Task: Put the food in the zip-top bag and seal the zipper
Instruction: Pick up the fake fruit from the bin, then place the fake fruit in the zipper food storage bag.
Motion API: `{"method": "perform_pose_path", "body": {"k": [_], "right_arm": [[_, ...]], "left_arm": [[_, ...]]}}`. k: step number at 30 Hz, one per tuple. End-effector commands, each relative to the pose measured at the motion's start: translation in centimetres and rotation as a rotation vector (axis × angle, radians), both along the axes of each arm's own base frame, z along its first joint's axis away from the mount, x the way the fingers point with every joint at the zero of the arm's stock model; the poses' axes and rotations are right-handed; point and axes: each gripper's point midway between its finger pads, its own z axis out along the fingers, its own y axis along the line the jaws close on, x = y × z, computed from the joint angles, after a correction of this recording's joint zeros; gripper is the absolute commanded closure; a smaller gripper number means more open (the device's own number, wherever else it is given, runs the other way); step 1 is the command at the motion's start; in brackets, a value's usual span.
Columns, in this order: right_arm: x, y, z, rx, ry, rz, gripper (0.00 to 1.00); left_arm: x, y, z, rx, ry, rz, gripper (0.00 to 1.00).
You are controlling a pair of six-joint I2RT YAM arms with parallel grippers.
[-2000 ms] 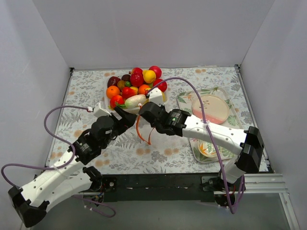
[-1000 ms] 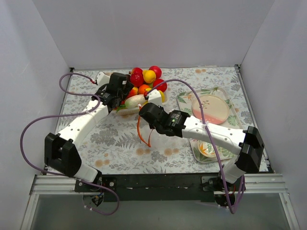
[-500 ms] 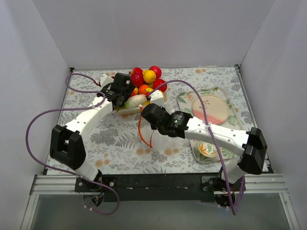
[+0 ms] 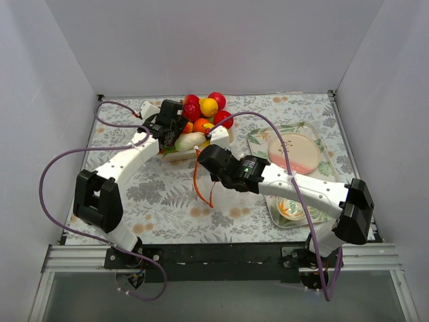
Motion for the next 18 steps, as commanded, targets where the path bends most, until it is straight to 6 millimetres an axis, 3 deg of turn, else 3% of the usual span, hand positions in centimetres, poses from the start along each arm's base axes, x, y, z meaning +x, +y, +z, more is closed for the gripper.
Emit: {"method": "perform_pose_path", "body": {"k": [1,4,12,16,18], "right_arm": [[0.3,-0.3,1.4,0.048,-0.026,-0.022,0.99],[0.4,-0.2,1.5,0.048,-0.031,-0.025,0.99],[0.8,0.2,1.7,0.036,-0.044,-0.026,0.99],[1.0,0.7,1.7,0.038,-0.045,-0.021,0.99],[1.2,1.0,1.7,0.040,-0.047,-0.020,0.99]], "left_arm": [[1.0,0.6,3.0,0.008,-0.079,0.016,0.54],[1.0,0.6,3.5,0.019,-0.092,-0.003,0.63],[-0.5,1.2,6.0,0.050,-0.149,-0.059,0.71],[-2.3,1.9,8.5,0.086,-0.206,-0.105,0.72],[-3.6,1.7,8.4,0.110,-0.192,-0.176,0.74]]}}
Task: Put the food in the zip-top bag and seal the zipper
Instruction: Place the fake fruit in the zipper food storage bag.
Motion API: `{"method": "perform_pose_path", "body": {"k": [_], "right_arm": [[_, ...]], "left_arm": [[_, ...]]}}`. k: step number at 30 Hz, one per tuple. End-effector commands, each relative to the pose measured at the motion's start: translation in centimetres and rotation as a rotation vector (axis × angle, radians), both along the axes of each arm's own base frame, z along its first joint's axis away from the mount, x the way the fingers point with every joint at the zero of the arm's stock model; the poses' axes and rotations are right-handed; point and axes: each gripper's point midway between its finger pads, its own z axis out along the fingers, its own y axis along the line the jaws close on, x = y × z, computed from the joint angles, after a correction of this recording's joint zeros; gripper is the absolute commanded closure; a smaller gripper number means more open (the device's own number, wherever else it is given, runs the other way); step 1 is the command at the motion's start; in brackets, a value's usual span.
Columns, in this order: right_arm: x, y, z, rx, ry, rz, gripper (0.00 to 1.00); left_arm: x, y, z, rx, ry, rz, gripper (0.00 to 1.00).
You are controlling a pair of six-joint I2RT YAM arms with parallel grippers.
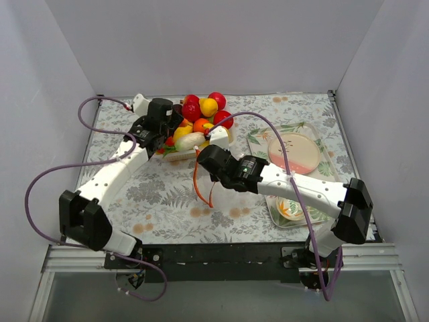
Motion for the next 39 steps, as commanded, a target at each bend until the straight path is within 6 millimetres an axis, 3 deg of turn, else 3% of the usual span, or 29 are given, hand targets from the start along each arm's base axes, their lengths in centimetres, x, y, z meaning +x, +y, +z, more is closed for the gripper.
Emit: {"method": "perform_pose_path", "body": {"k": [1,9,13,17,22,24,26,28,33,36,39], "right_arm": [[1.2,0.9,2.0,0.044,-0.048,-0.019,0.99],[1.2,1.9,2.6,0.073,-0.038,0.007,0.99],[1.3,2.2,2.6,0.080,-0.034,0.005,0.99],[1.4,2.5,2.3,0.067,-0.023,0.003,0.99],[1.7,2.8,3.0,0.072,-0.031,-0.003,0.99],[1.8,2.7,3.3,0.073,-0.037,-0.006,0.99],[1.8,2.7,3.9,0.083,-0.043,-0.009,0.99],[1.7,2.5,3.9,0.081,-0.043,-0.008,0.99],[1.6,1.8,3.4,0.076,-0.038,-0.021,0.99],[1.5,1.3,2.9,0.067,-0.032,-0.027,0.99],[1.3,0.2,2.9,0.064,-0.033,-0.038,0.99]], "left_arm": [[-2.8,0.6,3.5,0.053,-0.074,-0.111,0.74],[-13.6,-0.1,-0.7,0.048,0.005,-0.439,0.68],[-16.0,-2.0,-2.0,-0.029,0.040,-0.538,0.68],[-16.5,-4.4,-1.6,-0.052,0.015,-0.589,0.67],[-17.1,-7.0,-2.5,-0.030,0.044,-0.636,0.64],[-17.1,-7.5,-3.1,-0.026,0.060,-0.649,0.45],[-16.9,-8.0,-3.1,-0.022,0.053,-0.660,0.41],[-16.7,-8.0,-2.5,-0.022,0.038,-0.656,0.24],[-16.3,-8.3,0.2,-0.035,-0.033,-0.671,0.10],[-16.2,-8.3,0.8,-0.032,-0.039,-0.668,0.08],[-15.7,-7.1,2.0,-0.007,-0.060,-0.609,0.08]]}}
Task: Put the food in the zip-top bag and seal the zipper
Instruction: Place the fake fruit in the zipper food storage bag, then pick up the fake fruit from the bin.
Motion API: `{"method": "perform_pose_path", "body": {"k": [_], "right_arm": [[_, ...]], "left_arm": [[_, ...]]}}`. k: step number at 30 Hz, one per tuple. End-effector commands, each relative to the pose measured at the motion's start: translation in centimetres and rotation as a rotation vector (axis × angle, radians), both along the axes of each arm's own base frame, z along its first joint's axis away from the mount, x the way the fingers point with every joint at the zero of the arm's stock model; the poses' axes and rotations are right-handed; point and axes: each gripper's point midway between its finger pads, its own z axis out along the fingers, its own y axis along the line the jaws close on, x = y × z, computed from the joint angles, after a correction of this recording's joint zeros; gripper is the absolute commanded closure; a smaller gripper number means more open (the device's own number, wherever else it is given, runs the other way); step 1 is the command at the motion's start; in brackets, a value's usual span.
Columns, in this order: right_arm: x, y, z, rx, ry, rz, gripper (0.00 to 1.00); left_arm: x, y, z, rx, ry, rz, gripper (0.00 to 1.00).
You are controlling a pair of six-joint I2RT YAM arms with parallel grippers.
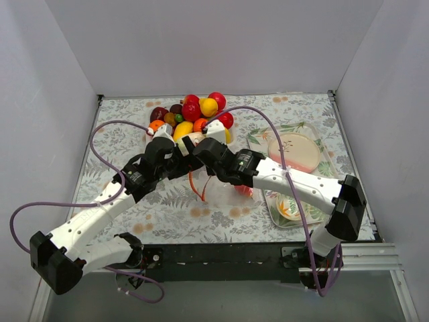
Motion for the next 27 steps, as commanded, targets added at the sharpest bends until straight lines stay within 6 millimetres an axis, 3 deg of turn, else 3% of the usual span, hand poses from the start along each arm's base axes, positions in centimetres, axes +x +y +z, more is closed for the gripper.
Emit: {"method": "perform_pose_path", "body": {"k": [1,3,4,6,7,10,11,13,14,16,17,18,21,23,27], "right_arm": [[-0.1,-1.8,1.7,0.048,-0.033,-0.043,0.99],[-0.6,-3.0,1.4,0.045,-0.026,-0.051,0.99],[-0.9,-3.2,1.2,0.057,-0.016,-0.046,0.99],[-1.6,-4.1,0.9,0.071,-0.008,-0.042,0.99],[-1.8,-4.4,0.8,0.074,-0.005,-0.041,0.99],[-2.1,-5.6,1.9,0.094,-0.025,-0.054,0.99],[-2.2,-5.8,2.1,0.095,-0.027,-0.055,0.99],[-2.4,-6.3,2.5,0.100,-0.030,-0.057,0.99],[-2.5,-6.5,2.4,0.099,-0.027,-0.056,0.99],[-2.8,-7.0,2.2,0.097,-0.022,-0.056,0.99],[-2.9,-7.3,2.6,0.108,-0.025,-0.058,0.99],[-3.1,-7.5,2.6,0.111,-0.022,-0.061,0.99],[-3.5,-8.4,2.4,0.118,-0.024,-0.067,0.99],[-3.6,-8.8,2.6,0.124,-0.026,-0.068,0.99],[-3.8,-9.1,2.5,0.120,-0.023,-0.069,0.99]], "left_arm": [[1.2,1.5,5.6,-0.021,-0.133,0.082,0.08],[2.5,2.8,7.3,-0.023,-0.168,0.125,0.09],[3.3,3.2,9.2,-0.043,-0.202,0.140,0.09],[5.7,4.0,9.6,-0.041,-0.198,0.156,0.11],[6.9,4.1,11.2,-0.056,-0.230,0.164,0.11],[11.2,3.8,9.7,0.005,-0.188,0.195,0.09],[13.5,3.6,9.3,0.036,-0.174,0.232,0.09],[15.5,3.7,9.5,0.052,-0.174,0.284,0.05],[16.8,3.7,10.8,0.041,-0.200,0.312,0.04],[19.2,3.9,8.8,0.085,-0.157,0.378,0.04],[20.2,4.1,10.1,0.080,-0.179,0.411,0.04],[21.5,4.1,8.2,0.114,-0.145,0.431,0.04],[23.1,3.8,7.8,0.139,-0.147,0.442,0.07],[24.0,3.6,5.9,0.175,-0.112,0.450,0.08],[25.0,4.1,4.9,0.213,-0.106,0.487,0.11]]}}
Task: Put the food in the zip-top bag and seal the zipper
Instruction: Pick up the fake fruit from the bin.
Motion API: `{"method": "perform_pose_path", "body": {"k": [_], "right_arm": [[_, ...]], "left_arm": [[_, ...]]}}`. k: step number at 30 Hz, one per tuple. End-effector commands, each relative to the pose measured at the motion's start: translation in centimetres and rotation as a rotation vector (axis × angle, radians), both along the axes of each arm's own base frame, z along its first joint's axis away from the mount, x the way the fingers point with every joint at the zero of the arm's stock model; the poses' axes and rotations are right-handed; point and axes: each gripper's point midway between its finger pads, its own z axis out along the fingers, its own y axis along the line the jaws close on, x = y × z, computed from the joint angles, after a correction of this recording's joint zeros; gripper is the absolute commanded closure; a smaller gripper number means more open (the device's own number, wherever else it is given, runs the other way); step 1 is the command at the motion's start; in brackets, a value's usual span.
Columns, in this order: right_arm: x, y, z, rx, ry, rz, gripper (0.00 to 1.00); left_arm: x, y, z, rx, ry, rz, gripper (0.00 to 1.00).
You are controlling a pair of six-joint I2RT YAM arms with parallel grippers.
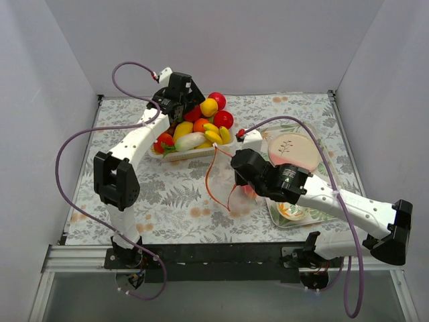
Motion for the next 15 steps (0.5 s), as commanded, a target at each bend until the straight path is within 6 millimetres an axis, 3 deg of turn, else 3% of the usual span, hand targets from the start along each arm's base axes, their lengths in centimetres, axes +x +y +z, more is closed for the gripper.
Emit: {"method": "perform_pose_path", "body": {"k": [1,15], "right_arm": [[0.1,-0.8,0.8,0.031,-0.016,-0.032,0.99],[0.1,-0.8,0.6,0.029,-0.017,-0.034,0.99]], "left_arm": [[0.9,2.1,2.7,0.052,-0.067,0.088,0.11],[2.4,1.8,-2.0,0.274,0.012,-0.057,0.11]]}}
